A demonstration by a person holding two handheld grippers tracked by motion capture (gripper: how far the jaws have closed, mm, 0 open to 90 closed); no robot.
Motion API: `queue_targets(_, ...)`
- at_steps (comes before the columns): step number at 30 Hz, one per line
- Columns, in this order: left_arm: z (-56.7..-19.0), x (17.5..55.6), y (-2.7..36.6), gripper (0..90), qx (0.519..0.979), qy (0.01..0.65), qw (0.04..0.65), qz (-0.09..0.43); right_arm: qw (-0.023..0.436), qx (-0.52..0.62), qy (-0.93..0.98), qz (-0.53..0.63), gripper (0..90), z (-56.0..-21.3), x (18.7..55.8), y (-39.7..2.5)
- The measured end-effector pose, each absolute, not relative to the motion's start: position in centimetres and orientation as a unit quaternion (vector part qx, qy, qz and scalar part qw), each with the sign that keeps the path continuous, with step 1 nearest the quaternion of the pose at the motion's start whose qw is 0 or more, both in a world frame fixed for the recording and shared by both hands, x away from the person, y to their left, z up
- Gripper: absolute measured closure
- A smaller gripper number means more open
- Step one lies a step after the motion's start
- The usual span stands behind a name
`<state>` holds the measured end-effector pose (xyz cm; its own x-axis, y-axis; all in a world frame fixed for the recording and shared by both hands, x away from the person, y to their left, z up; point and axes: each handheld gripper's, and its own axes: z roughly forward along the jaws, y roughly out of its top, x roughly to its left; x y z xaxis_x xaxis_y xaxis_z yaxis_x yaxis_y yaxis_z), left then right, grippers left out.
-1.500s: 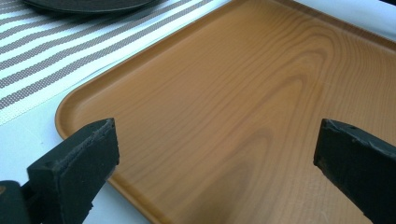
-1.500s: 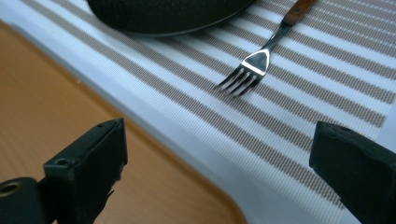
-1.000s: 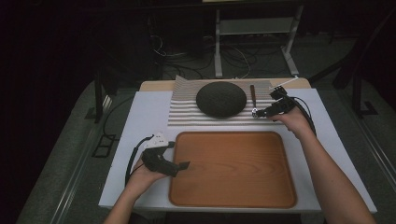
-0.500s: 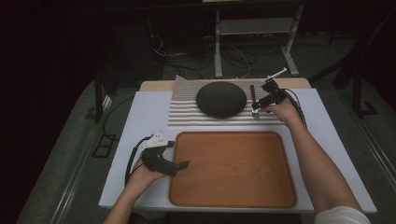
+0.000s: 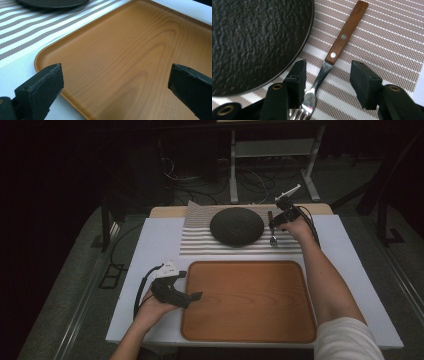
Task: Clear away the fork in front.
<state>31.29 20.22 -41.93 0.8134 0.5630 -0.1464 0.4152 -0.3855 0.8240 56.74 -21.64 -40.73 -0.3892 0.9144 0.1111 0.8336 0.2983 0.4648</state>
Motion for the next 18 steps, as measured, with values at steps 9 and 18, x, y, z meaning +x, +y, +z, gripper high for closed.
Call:
queue_targets(9,-41.9,31.3,20.2,0.0,0.828,0.295,0.471,0.078,0.086,0.558,0.801,0.199,53.4,-41.5,58.5,-20.9)
queue_targets(18,-42.0,31.4,20.2,0.1,0.827,0.296,0.471,0.077,0.091,0.554,0.805,0.192,56.0,-42.6,59.0,-20.5)
